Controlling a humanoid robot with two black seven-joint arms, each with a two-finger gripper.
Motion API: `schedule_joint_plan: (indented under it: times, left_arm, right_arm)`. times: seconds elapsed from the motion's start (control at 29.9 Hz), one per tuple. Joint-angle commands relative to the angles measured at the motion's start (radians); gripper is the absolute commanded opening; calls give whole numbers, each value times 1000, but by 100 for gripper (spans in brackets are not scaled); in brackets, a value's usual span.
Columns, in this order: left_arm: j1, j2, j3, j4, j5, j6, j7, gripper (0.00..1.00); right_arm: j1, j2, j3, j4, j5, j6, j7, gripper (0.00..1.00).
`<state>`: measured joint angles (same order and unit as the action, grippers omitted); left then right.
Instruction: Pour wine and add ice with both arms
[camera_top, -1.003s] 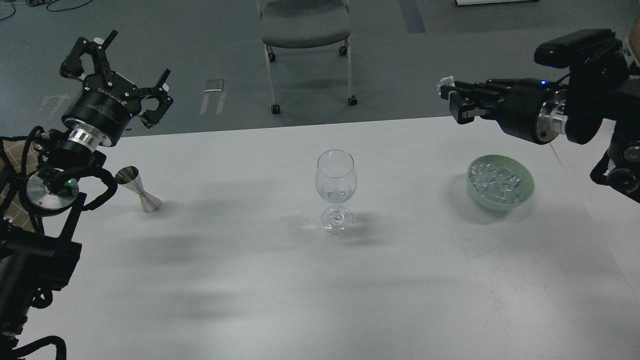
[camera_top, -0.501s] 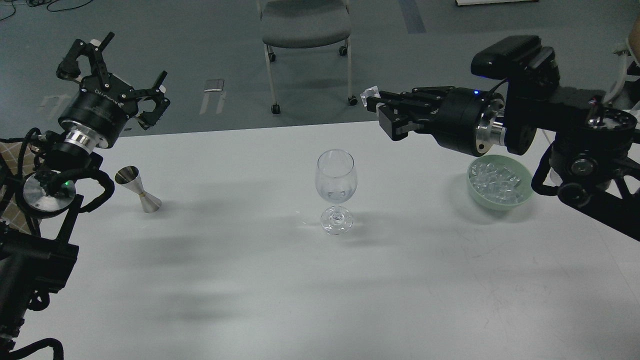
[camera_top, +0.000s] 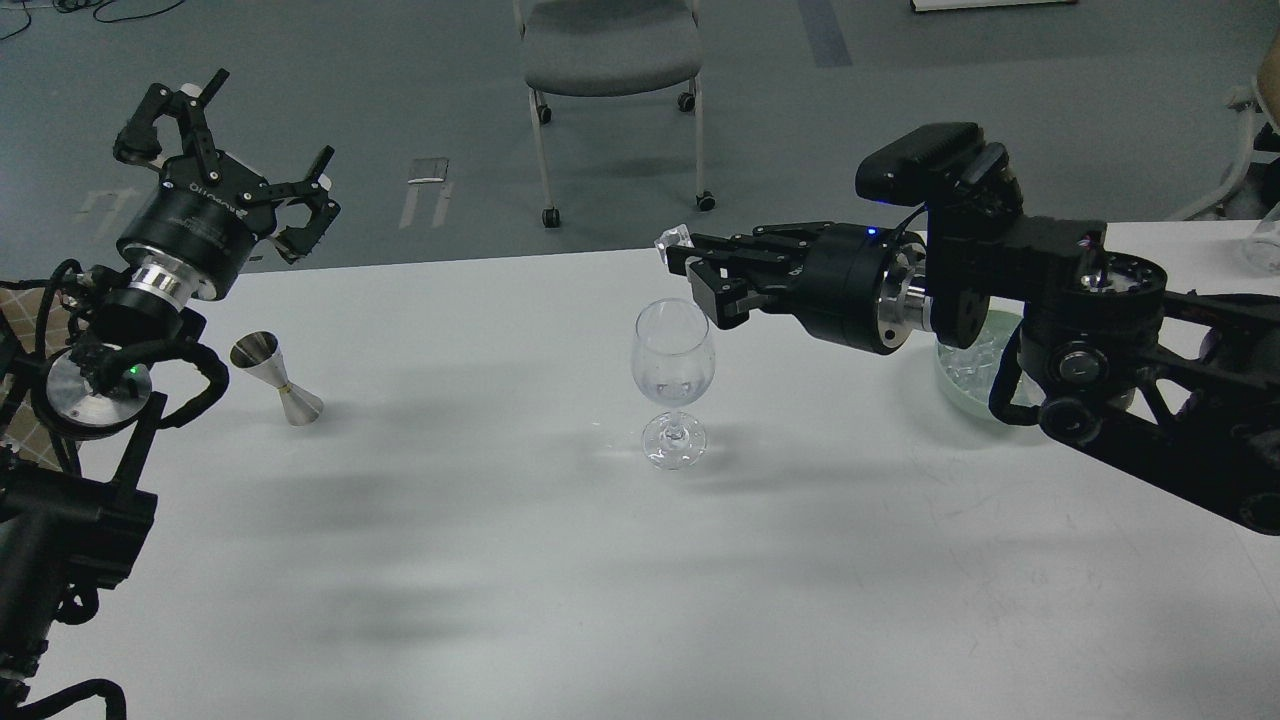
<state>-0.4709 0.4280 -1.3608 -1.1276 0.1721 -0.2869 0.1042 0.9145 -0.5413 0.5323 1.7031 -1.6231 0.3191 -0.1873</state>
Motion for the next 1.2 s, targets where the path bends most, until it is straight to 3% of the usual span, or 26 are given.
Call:
schedule_joint_plan:
  times: [0.0,0.33,0.6,0.7,0.77,0.84,1.1,1.17]
  left_arm:
    - [0,0,-1,0,0,0,0,98]
    - [17,0,-17,0,0,0,0,98]
    - [17,0,-21,0,1,2,0,98]
    - [17,-2,-21,0,1,2,2,98]
    - [17,-2,-21,0,1,2,2,98]
    - [17,-2,-21,0,1,2,2,98]
    - [17,0,-21,0,0,2,2,98]
    - [17,0,-23,0,0,2,2,98]
  right_arm:
    - [-22,9,-5,-14,0,0,0,4]
    - [-28,17,-29,-19,-1,0,0,7]
    - [-26,9,-37,-17,-1,0,0,20]
    - [-26,9,-35,-17,-1,0,0,29]
    - [-26,11,-35,-17,-1,0,0,48]
    - [-26,11,-34,-16,-1,0,0,57]
    - [-25,7,-29,-17,-1,0,0,59]
    - [-25,7,-18,-17,-1,-2,0,65]
